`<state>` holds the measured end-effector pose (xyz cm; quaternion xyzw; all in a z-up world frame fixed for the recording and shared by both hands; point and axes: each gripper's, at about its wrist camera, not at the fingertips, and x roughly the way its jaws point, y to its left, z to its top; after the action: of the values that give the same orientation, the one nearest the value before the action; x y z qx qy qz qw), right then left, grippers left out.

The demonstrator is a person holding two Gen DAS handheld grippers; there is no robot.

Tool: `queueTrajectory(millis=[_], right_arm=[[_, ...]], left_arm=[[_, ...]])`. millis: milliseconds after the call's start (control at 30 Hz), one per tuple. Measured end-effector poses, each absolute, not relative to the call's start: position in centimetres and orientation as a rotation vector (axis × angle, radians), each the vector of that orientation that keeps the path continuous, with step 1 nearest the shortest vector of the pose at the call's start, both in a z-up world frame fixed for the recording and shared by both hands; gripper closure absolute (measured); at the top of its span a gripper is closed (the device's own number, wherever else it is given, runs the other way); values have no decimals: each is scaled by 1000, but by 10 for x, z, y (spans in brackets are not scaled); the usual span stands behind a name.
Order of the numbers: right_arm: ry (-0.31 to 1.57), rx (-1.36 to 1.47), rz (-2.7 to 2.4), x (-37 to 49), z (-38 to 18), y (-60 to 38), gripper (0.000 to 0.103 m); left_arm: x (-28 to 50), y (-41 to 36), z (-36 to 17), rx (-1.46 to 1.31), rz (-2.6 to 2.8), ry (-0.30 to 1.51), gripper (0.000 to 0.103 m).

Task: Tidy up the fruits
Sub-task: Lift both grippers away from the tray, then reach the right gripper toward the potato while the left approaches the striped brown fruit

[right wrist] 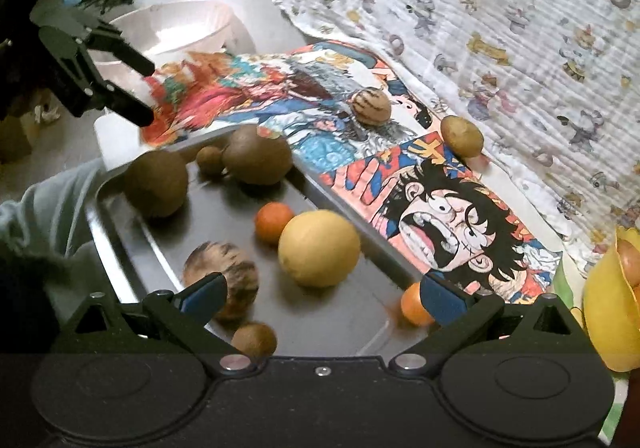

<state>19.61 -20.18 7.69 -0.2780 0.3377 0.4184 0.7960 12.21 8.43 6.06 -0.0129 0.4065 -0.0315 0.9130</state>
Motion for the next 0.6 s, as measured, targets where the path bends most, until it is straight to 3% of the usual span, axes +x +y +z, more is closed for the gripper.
queueTrajectory(millis=[600], right_arm=[[669, -458, 914, 273, 61, -188, 1]], left_arm=[[196, 104, 50, -109, 41, 878, 1]])
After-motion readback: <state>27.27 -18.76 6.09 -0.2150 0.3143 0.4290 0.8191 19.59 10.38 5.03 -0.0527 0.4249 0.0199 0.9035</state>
